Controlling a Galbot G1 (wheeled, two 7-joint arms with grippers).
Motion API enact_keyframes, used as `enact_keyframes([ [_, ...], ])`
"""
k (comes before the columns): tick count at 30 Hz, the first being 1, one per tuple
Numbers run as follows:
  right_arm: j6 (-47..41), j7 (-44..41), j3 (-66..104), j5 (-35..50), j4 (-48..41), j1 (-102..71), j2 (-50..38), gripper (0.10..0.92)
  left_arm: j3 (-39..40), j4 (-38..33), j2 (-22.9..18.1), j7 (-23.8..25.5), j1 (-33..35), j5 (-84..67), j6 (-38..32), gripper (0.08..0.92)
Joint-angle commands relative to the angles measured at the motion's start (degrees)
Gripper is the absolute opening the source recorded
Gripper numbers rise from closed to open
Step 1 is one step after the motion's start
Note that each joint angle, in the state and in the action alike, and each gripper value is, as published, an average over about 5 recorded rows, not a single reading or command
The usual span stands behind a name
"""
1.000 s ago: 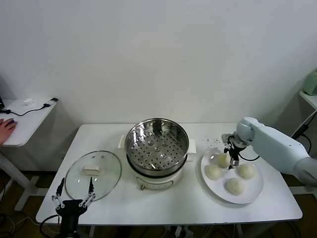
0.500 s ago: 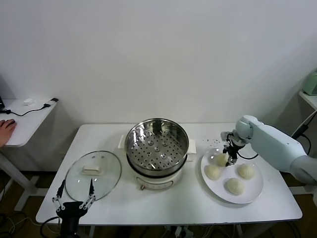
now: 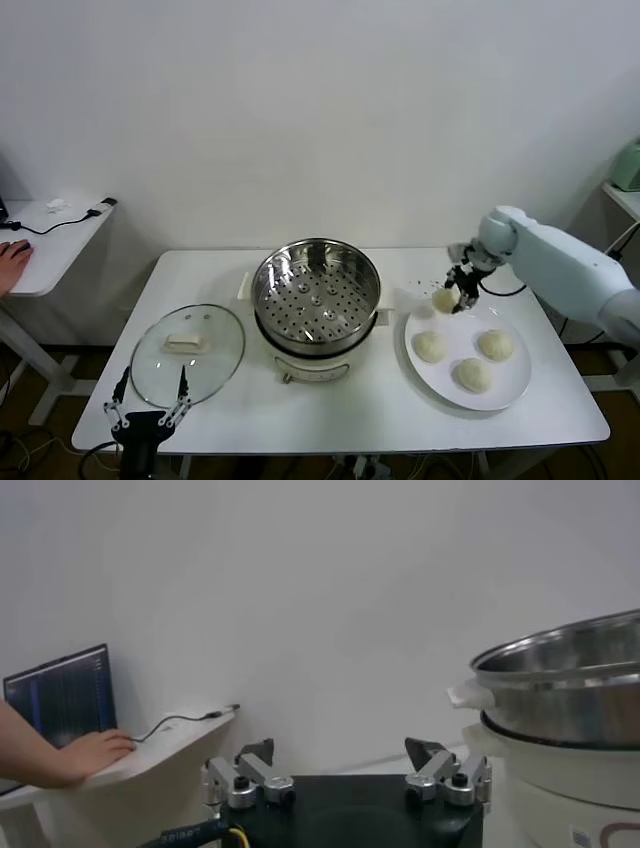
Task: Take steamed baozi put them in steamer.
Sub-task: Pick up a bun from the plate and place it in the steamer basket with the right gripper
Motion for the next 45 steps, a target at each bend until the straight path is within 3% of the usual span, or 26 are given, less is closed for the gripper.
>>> enact_keyframes([
  [1,17.4,-2.2,-10.6,-2.0,5.0,18.1,3.8,0.61,0.4,0.1,0.5,0.0,0.5,1.0,0.0,0.823],
  [10,26.5,2.7,-4.7,-13.7,10.4,16.1,16.9,0.603,0.7,0.3,0.4,0.0,0.2,1.9,0.3,0.823],
  [19,31.9,5.9,1.1,-24.7,1.3,5.5,29.5,0.602,0.6,0.3,0.7,0.0,-0.2,2.0,0.8,0.823],
  [31,33.7,8.2,2.3,-34.0,-4.5,-6.2,31.7,0.602,0.8,-1.7,-1.1,0.4,-0.6,-0.1,3.7,0.823],
  [45,33.4,7.9,4.0,-36.9,-9.9,-9.9,33.2,0.602,0.4,-1.5,-1.1,0.4,0.2,0.1,3.6,0.823],
])
